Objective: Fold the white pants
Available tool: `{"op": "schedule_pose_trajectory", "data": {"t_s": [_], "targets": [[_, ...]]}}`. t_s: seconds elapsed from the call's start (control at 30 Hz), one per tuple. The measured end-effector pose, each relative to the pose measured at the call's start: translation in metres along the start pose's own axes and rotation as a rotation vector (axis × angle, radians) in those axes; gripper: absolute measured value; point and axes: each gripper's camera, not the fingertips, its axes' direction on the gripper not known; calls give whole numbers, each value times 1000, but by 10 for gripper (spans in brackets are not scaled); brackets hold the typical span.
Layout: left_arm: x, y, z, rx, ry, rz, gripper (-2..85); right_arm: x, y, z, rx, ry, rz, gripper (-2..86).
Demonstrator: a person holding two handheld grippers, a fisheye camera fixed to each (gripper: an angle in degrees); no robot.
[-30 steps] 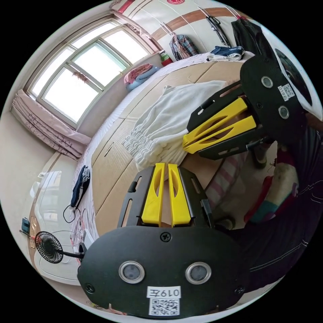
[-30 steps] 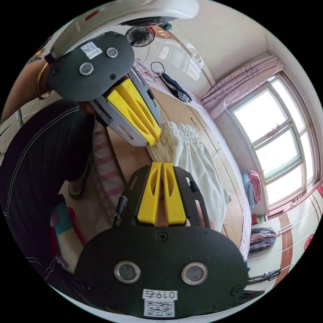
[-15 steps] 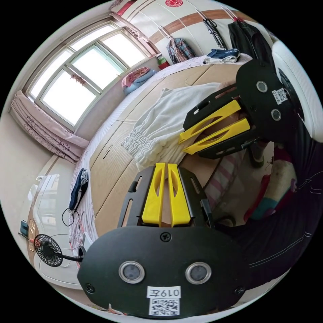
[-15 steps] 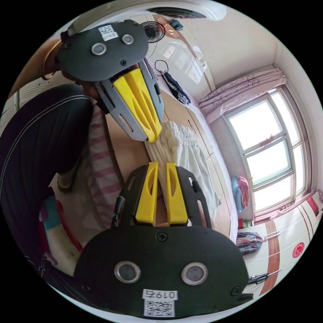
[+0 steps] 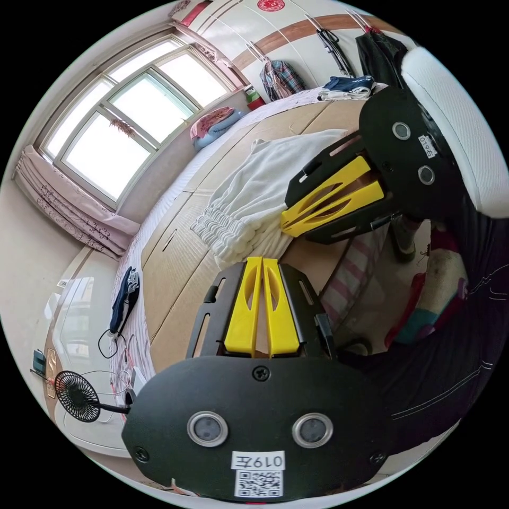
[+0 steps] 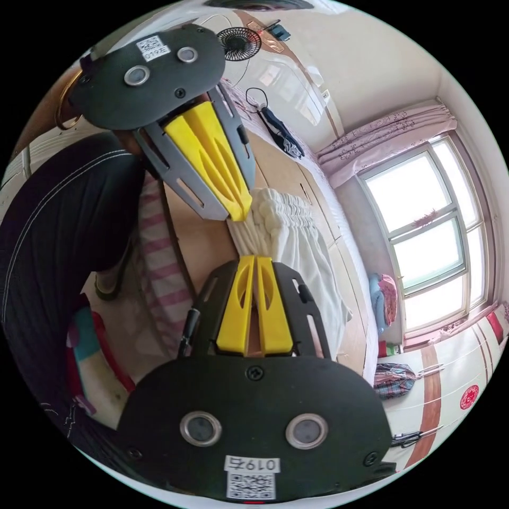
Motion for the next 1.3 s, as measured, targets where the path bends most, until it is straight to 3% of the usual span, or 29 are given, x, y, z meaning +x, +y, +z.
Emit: {"op": "schedule_pose_trajectory", "data": {"t_s": [0.33, 0.5, 0.8, 0.97, 1.1, 1.3], "targets": [[16, -23, -6, 55, -74, 15, 7, 28, -105, -138, 11, -9, -2, -10], [20, -40, 17, -56, -12, 17, 8, 51, -161, -217, 8, -33, 10, -9], [22, -65, 10, -69, 9, -56, 12, 133, -252, -415, 93, -31, 77, -4], [35, -82, -30, 149, 24, -244, 25, 311, -234, -529, 70, -198, 455, 43], [103, -150, -37, 259, -9, -42, 62, 456, -206, -554, 52, -348, 656, 67], [164, -254, 6, 193, -14, 183, 104, 611, -225, -562, -13, -644, 841, 94]]}}
